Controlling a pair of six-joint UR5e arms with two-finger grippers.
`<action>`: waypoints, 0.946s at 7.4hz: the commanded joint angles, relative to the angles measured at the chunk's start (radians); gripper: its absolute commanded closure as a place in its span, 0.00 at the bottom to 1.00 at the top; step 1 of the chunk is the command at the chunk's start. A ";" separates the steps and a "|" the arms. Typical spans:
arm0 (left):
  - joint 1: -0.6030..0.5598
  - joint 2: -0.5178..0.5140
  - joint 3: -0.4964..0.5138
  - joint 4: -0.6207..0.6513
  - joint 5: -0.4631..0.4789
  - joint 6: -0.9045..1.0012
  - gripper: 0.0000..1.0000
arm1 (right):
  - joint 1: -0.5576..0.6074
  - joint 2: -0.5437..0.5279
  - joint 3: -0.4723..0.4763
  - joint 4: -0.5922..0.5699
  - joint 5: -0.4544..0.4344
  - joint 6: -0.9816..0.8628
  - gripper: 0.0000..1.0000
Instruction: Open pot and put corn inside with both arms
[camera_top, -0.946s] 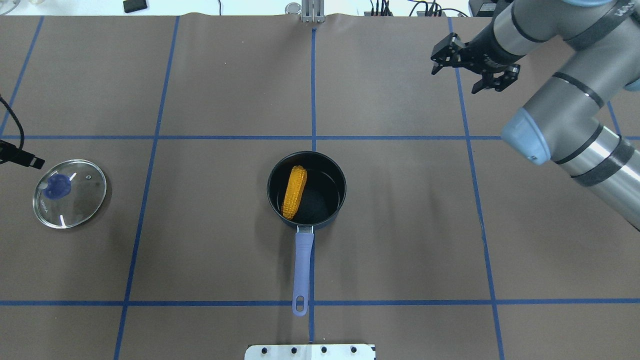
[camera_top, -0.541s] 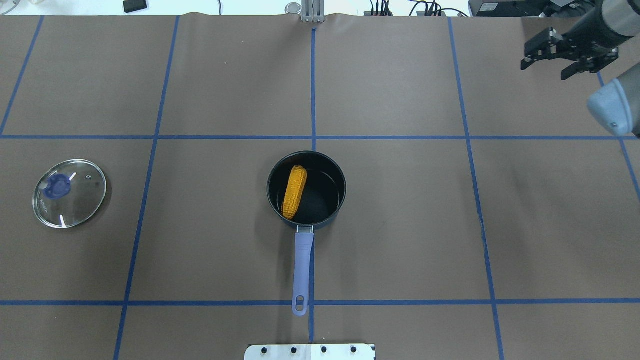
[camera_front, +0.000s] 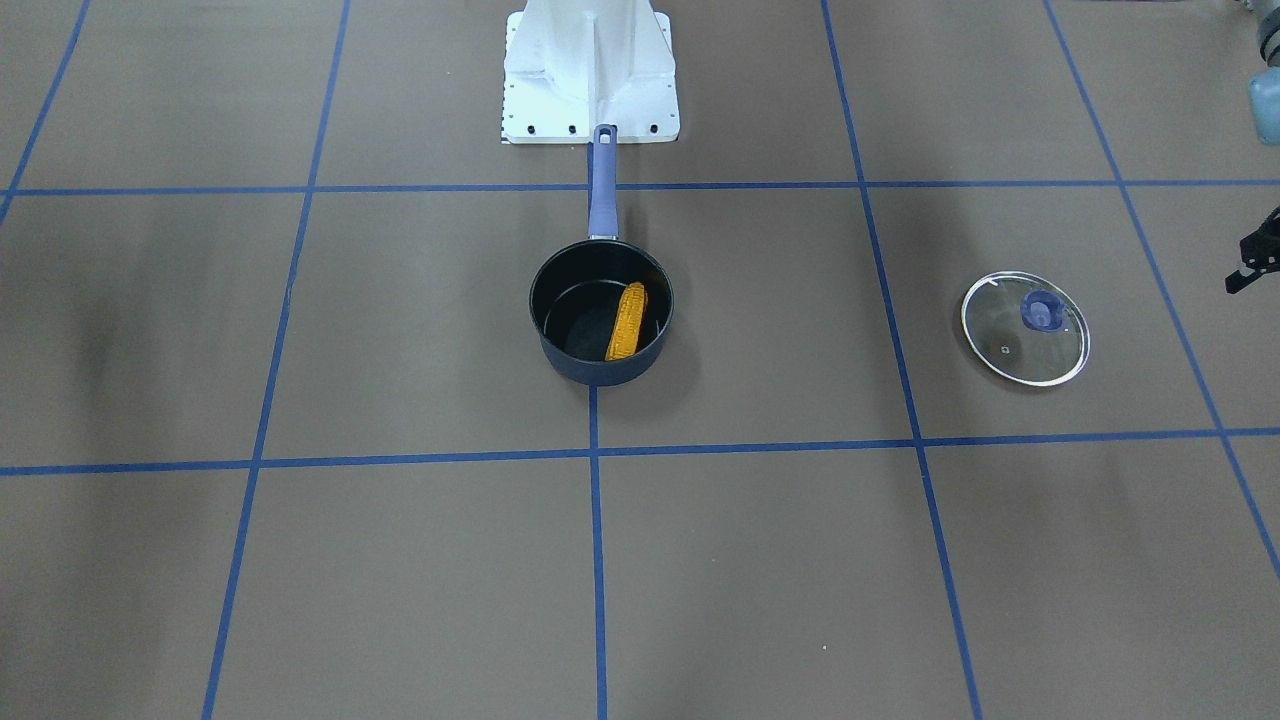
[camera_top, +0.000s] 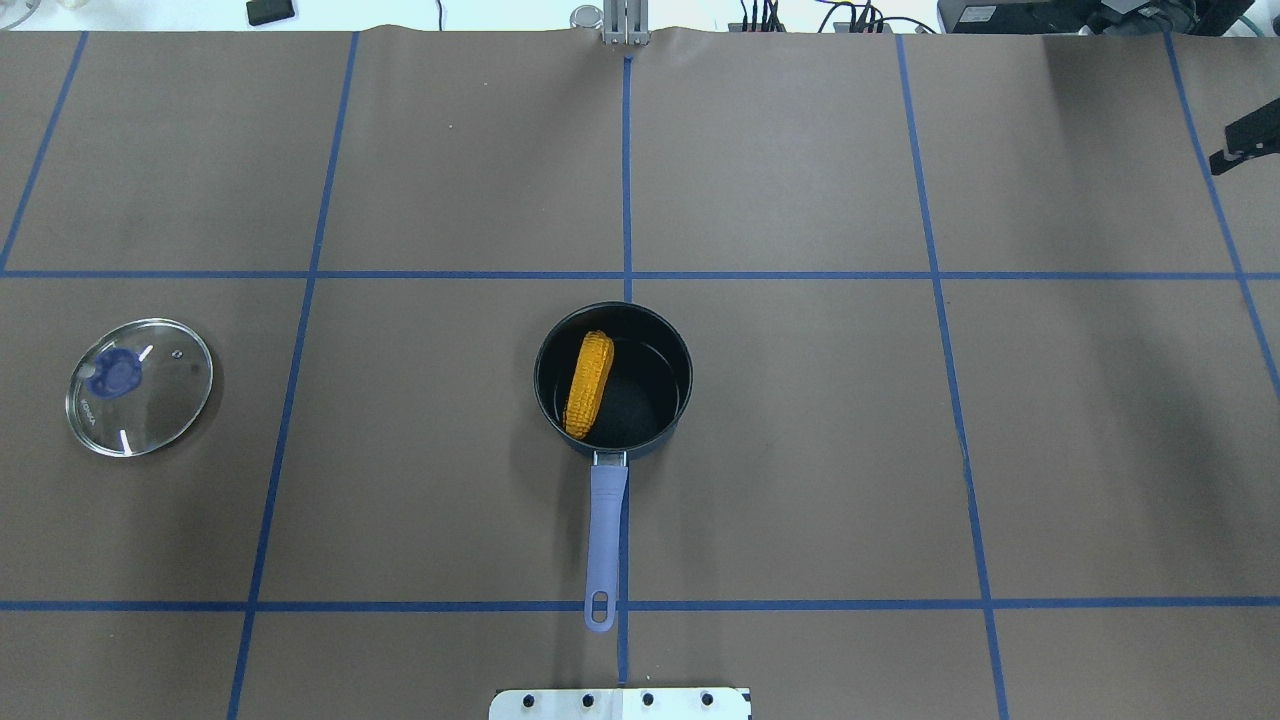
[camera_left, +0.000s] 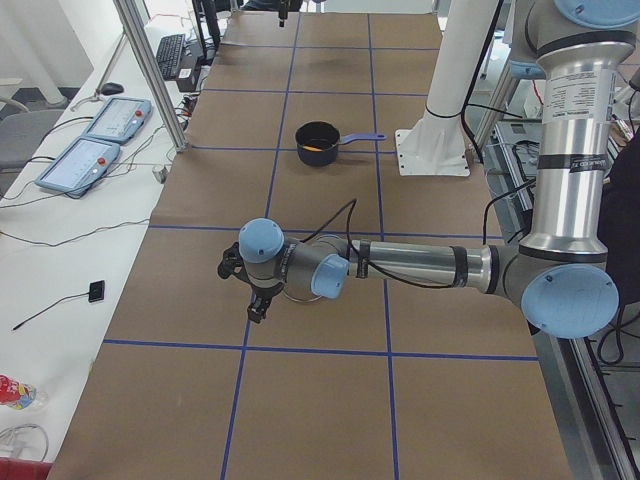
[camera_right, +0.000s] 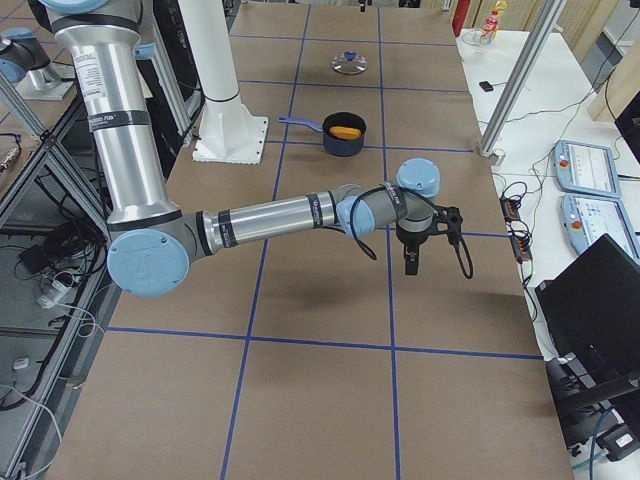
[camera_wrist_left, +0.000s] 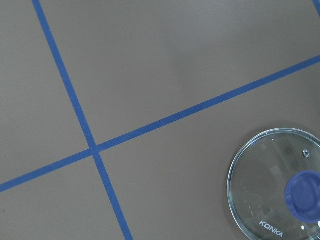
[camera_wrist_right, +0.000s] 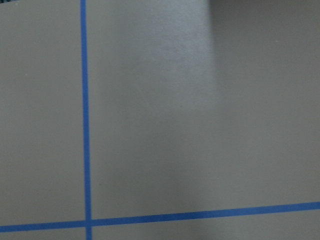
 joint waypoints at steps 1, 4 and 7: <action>-0.056 0.000 0.019 0.015 -0.024 0.054 0.03 | 0.102 -0.038 -0.031 -0.003 0.051 -0.124 0.00; -0.098 0.001 0.041 0.017 -0.055 0.059 0.03 | 0.124 -0.101 -0.033 0.003 0.102 -0.131 0.00; -0.147 0.006 0.038 0.016 -0.109 0.057 0.03 | 0.123 -0.078 -0.033 0.003 0.095 -0.128 0.00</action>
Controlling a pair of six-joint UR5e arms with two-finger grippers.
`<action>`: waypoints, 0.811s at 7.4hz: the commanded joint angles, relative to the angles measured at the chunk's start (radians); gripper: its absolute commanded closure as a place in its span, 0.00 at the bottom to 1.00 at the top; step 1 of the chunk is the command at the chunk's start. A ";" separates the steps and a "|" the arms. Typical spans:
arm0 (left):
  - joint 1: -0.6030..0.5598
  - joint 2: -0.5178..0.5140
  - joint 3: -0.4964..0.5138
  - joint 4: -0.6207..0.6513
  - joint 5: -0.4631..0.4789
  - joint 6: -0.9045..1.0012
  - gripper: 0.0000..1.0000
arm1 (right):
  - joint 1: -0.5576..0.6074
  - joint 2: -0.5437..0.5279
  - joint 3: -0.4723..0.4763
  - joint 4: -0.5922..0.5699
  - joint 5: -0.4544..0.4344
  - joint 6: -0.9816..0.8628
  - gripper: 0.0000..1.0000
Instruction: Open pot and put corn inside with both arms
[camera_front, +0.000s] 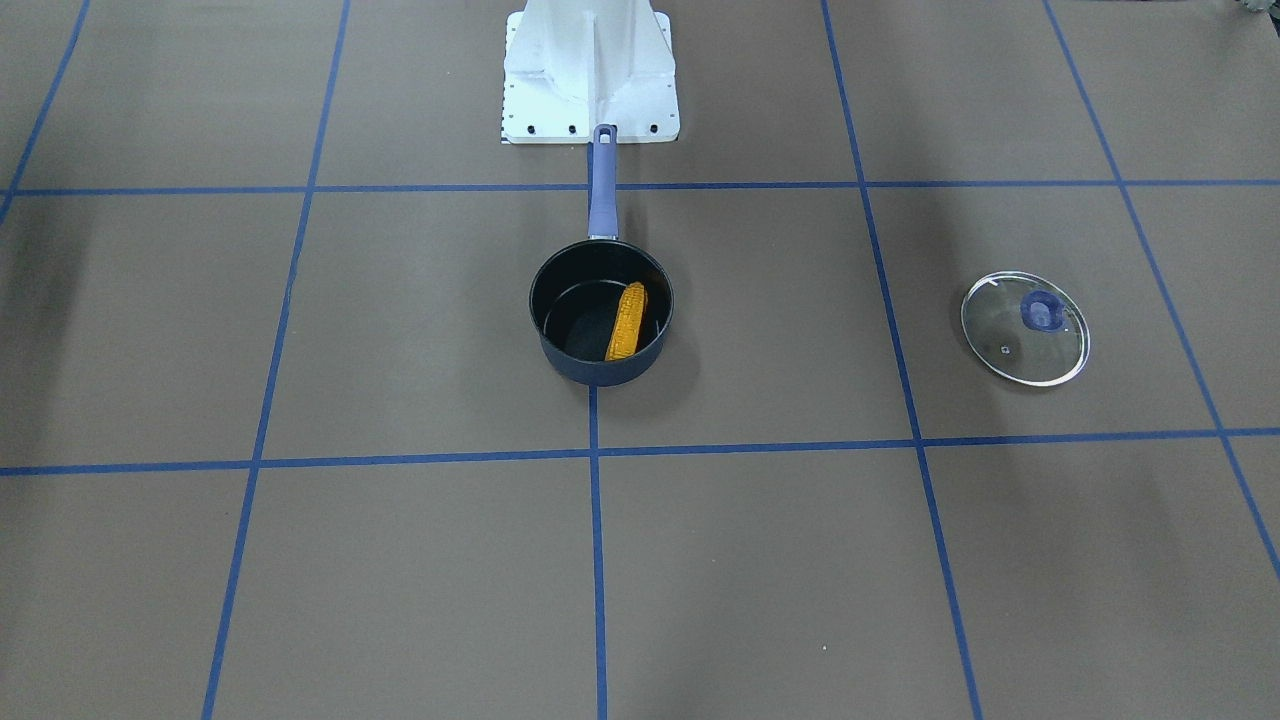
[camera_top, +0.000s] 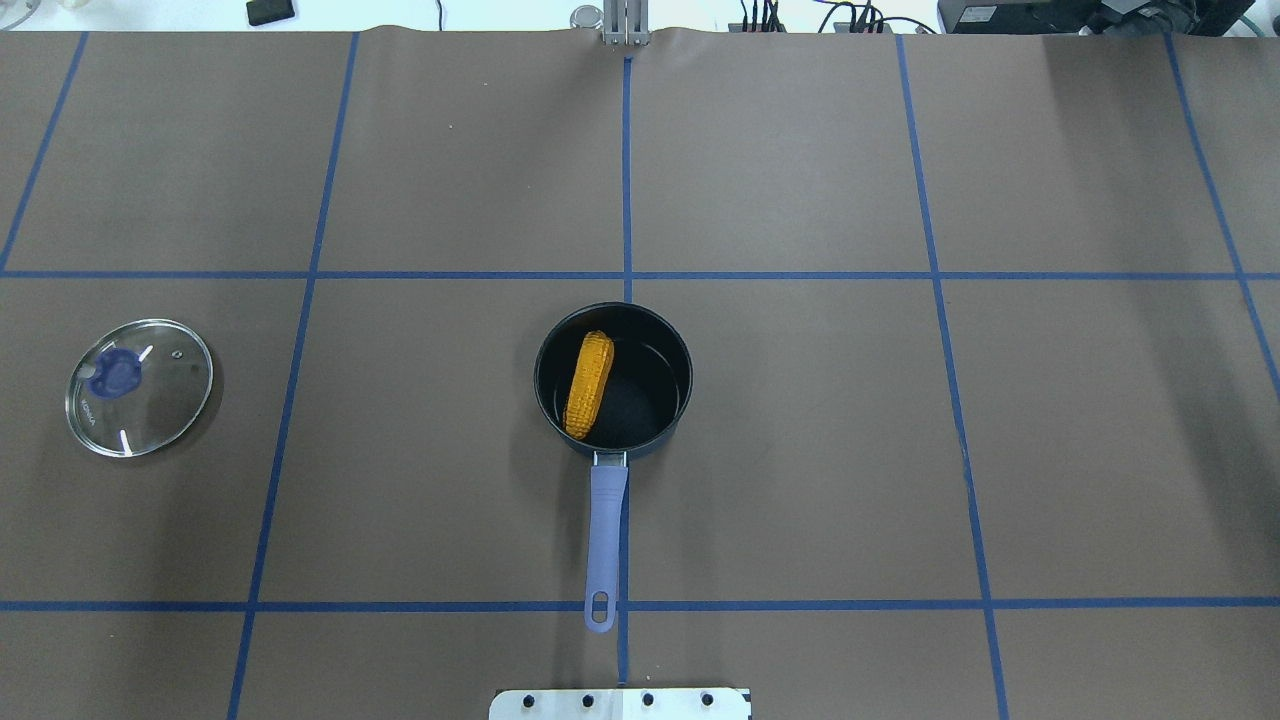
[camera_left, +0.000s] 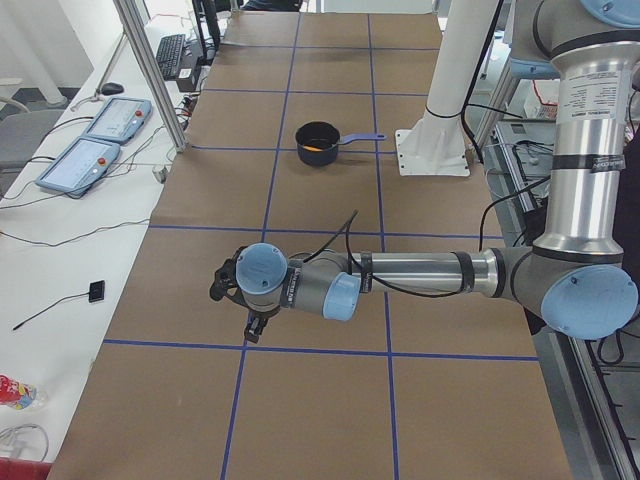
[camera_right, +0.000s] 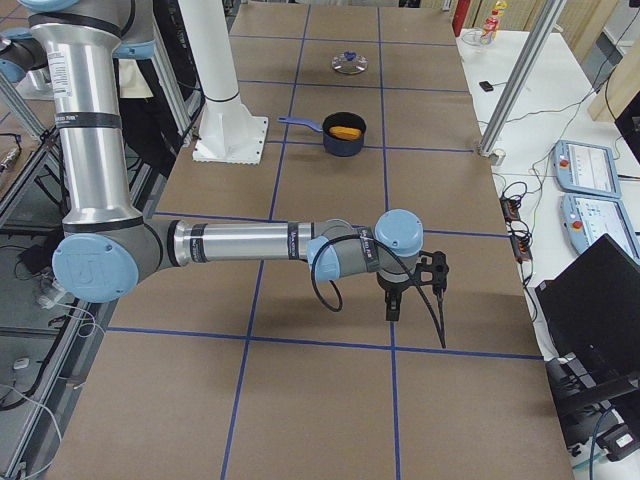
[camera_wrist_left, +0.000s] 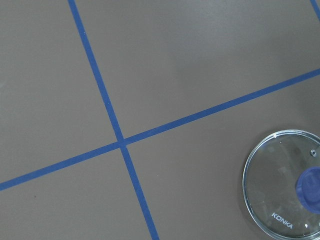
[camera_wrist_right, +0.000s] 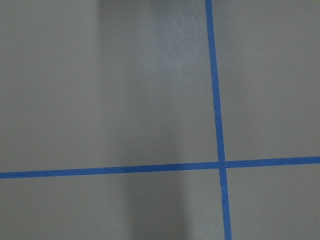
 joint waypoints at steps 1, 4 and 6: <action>-0.013 0.002 0.000 -0.002 -0.013 0.000 0.03 | -0.001 0.020 0.003 0.000 -0.004 0.009 0.00; -0.013 -0.001 -0.003 -0.004 -0.013 -0.002 0.03 | 0.000 0.014 0.003 0.000 -0.004 0.006 0.00; -0.013 0.000 -0.006 -0.002 -0.013 -0.002 0.03 | 0.000 0.011 0.000 -0.001 -0.003 0.004 0.00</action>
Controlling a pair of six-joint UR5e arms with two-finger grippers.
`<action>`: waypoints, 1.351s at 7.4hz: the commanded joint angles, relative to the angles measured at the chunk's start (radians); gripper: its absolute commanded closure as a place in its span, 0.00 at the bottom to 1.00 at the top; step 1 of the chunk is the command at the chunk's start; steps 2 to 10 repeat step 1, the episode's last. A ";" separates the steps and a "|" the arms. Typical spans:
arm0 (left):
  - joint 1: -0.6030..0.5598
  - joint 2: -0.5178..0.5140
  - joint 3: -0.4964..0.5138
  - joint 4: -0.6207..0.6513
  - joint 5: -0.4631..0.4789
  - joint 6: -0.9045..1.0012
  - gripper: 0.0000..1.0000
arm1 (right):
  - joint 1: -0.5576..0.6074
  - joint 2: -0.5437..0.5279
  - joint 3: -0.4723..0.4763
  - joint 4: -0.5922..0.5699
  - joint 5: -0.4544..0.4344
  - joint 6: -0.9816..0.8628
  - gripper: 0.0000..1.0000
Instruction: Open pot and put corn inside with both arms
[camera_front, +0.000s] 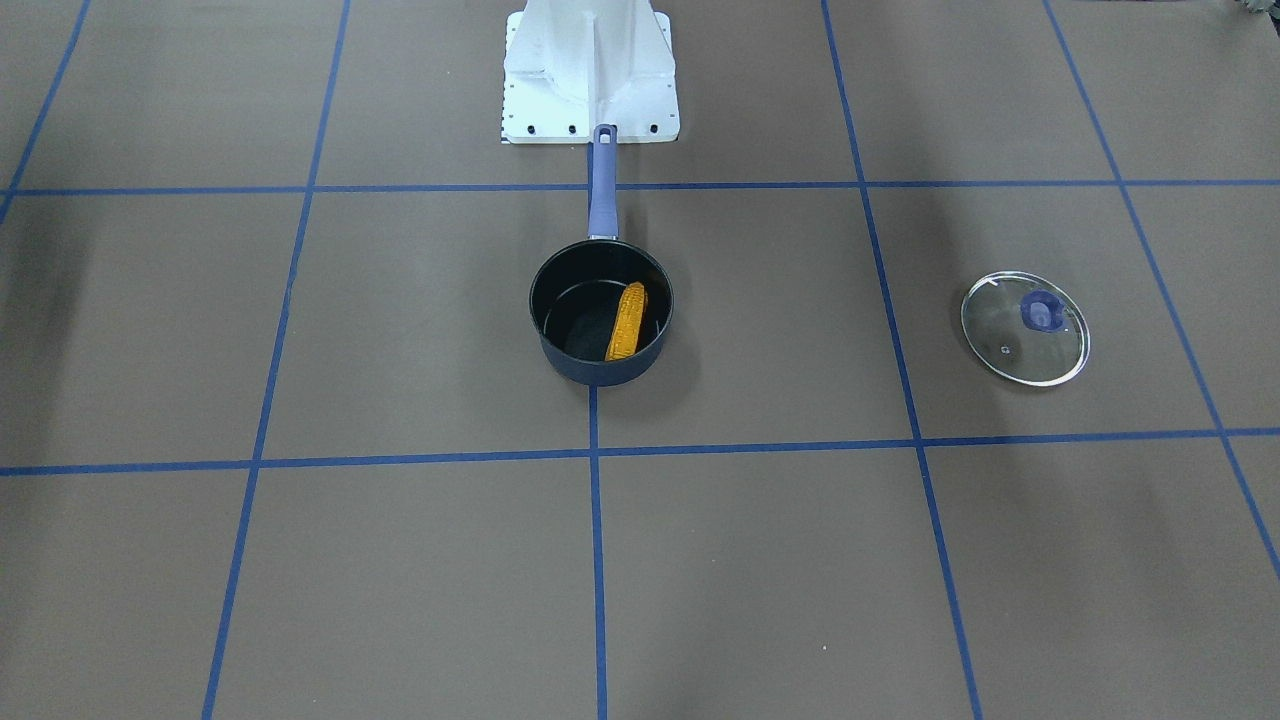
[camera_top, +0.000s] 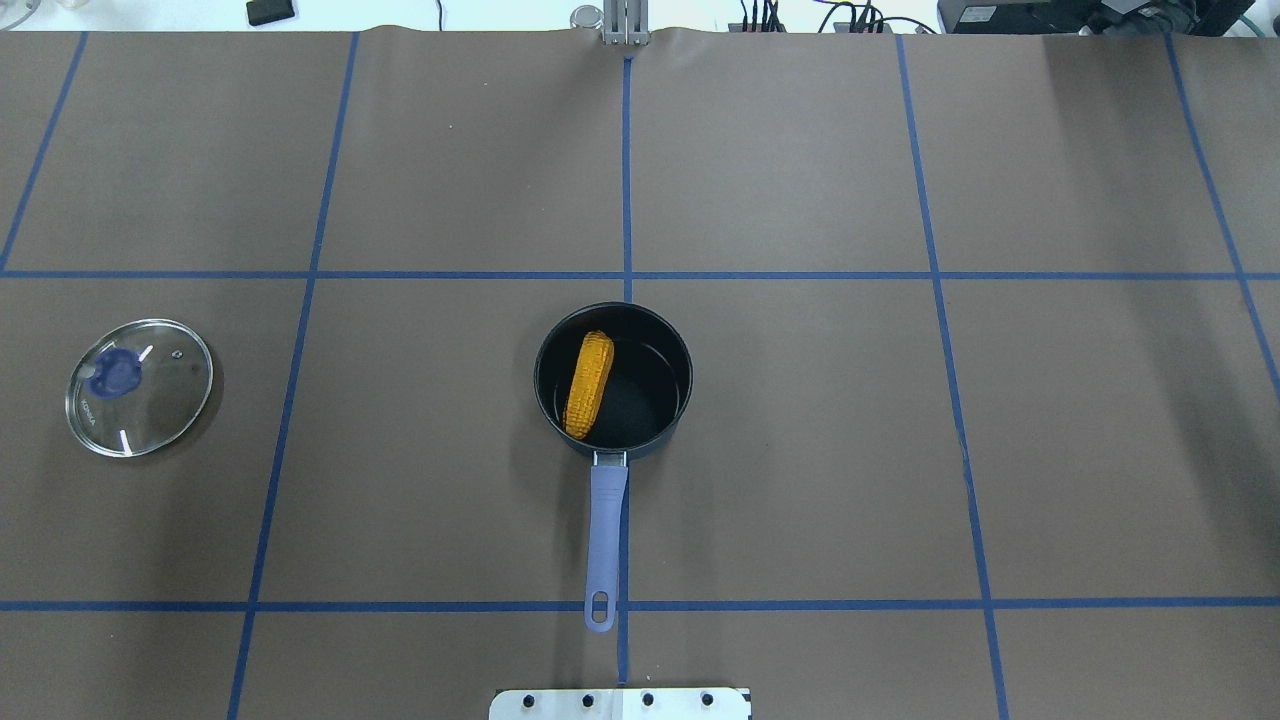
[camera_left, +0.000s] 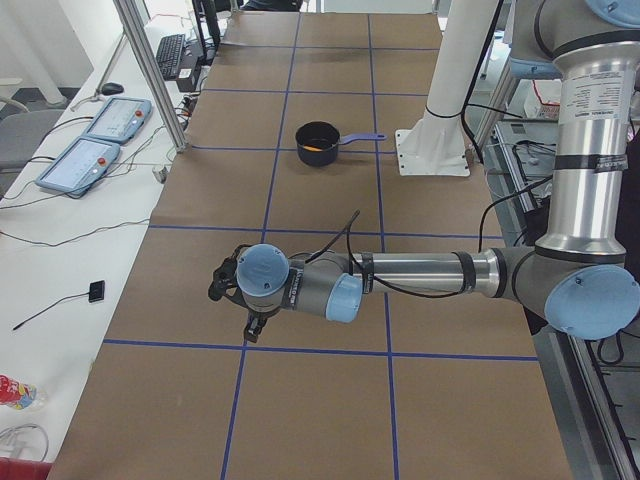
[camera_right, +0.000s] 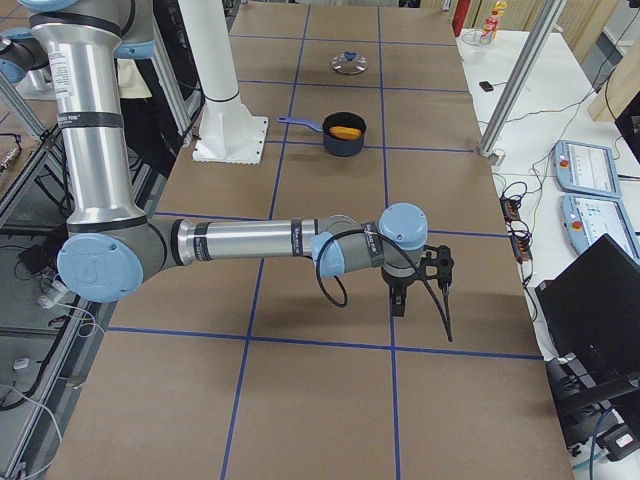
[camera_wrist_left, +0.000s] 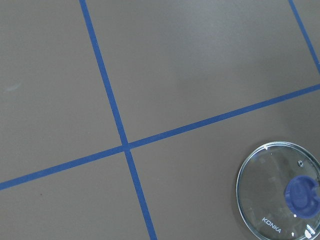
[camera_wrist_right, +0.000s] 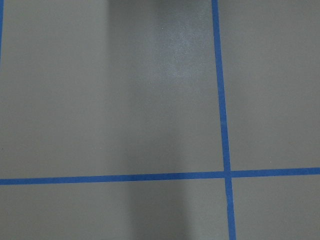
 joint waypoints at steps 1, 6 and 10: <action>0.000 0.000 -0.004 0.001 0.000 0.000 0.03 | 0.001 -0.002 -0.002 -0.001 0.002 -0.001 0.00; 0.000 0.000 -0.004 0.001 0.000 0.000 0.03 | 0.001 -0.002 -0.002 -0.001 0.002 -0.001 0.00; 0.000 0.000 -0.004 0.001 0.000 0.000 0.03 | 0.001 -0.002 -0.002 -0.001 0.002 -0.001 0.00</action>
